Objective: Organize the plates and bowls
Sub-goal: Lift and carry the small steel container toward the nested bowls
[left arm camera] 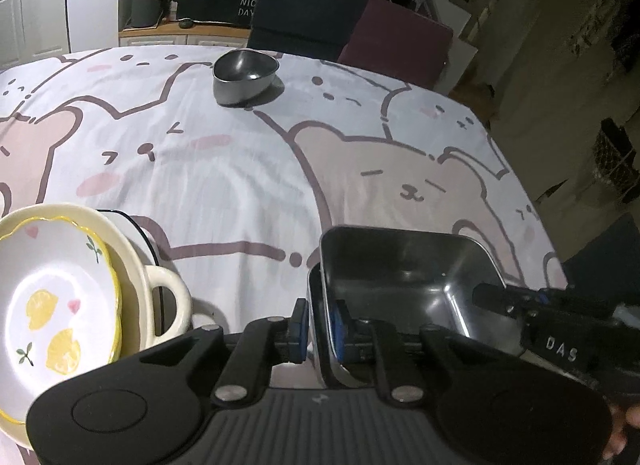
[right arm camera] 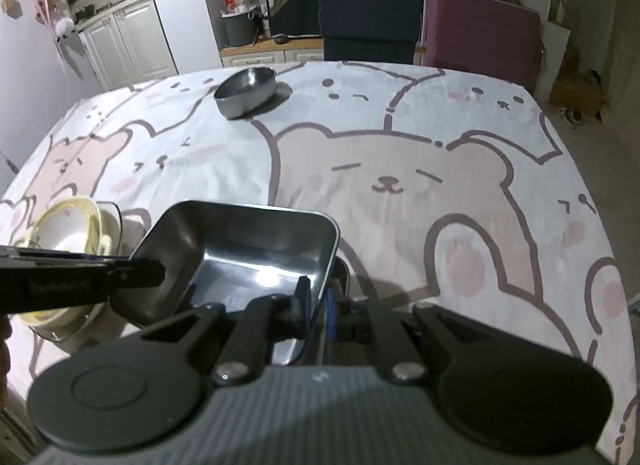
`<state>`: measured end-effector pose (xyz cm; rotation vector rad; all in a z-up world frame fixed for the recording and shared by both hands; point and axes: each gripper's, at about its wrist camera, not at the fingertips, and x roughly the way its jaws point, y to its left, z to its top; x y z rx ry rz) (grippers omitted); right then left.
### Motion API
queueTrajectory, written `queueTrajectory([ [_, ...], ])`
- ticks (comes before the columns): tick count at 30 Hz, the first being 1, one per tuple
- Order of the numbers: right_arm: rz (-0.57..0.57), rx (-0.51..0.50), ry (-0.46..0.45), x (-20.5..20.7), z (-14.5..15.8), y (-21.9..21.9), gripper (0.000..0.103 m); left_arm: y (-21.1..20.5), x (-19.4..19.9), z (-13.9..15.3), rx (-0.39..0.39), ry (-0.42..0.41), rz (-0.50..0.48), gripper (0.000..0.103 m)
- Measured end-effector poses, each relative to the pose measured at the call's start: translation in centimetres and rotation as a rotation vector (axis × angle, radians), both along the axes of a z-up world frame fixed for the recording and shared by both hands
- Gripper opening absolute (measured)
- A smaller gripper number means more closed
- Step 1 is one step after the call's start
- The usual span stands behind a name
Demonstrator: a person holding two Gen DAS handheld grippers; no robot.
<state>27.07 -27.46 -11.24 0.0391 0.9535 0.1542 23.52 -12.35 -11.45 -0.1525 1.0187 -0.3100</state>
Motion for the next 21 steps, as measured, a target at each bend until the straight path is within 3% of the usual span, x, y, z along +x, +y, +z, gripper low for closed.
queueTrajectory([
  [21,-0.006,-0.054,0.042,1.2,-2.4,0.2,0.009,-1.3,1.1,-2.5,0.045,0.021,-0.01,0.018],
])
